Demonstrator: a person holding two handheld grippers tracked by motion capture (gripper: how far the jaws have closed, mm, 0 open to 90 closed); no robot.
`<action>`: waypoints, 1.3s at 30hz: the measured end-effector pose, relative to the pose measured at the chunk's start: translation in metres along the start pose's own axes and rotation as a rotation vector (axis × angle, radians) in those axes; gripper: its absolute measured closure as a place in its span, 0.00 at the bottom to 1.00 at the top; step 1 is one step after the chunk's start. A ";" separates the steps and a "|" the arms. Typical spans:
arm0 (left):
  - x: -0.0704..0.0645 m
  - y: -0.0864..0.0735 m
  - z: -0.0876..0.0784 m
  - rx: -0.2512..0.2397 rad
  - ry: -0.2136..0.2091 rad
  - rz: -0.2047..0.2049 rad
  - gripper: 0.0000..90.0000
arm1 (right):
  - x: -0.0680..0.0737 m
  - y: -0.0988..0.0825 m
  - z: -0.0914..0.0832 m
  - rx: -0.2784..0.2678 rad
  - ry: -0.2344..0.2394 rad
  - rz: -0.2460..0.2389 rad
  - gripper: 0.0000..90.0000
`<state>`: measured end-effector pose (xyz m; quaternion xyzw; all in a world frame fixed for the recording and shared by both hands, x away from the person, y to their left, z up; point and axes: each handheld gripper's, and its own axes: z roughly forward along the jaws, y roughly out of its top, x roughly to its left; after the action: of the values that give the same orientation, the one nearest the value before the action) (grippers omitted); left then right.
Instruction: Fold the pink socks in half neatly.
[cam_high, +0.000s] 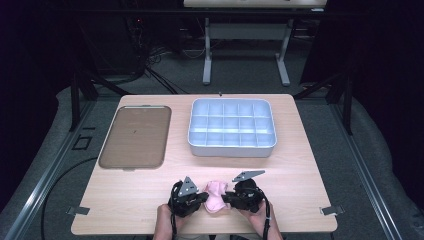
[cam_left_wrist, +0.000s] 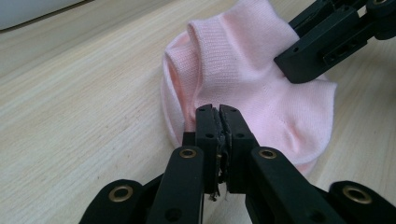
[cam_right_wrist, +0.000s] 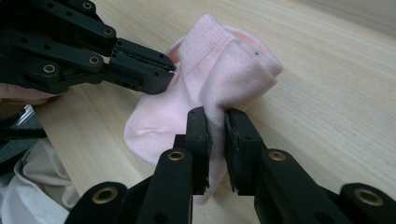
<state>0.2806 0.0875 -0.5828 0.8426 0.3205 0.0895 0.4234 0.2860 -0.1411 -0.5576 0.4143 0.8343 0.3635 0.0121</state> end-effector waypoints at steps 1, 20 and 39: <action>0.001 0.001 0.001 0.005 -0.002 0.009 0.97 | -0.001 0.000 -0.001 -0.002 -0.009 0.000 0.89; -0.002 0.015 0.020 0.002 -0.022 -0.002 0.96 | -0.007 0.002 -0.021 -0.030 -0.079 0.018 0.90; 0.002 0.016 0.022 -0.004 -0.045 -0.030 0.96 | 0.013 0.017 -0.001 -0.086 0.037 -0.029 0.91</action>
<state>0.2987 0.0672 -0.5847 0.8386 0.3234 0.0649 0.4335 0.2894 -0.1257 -0.5429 0.3946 0.8239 0.4063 0.0199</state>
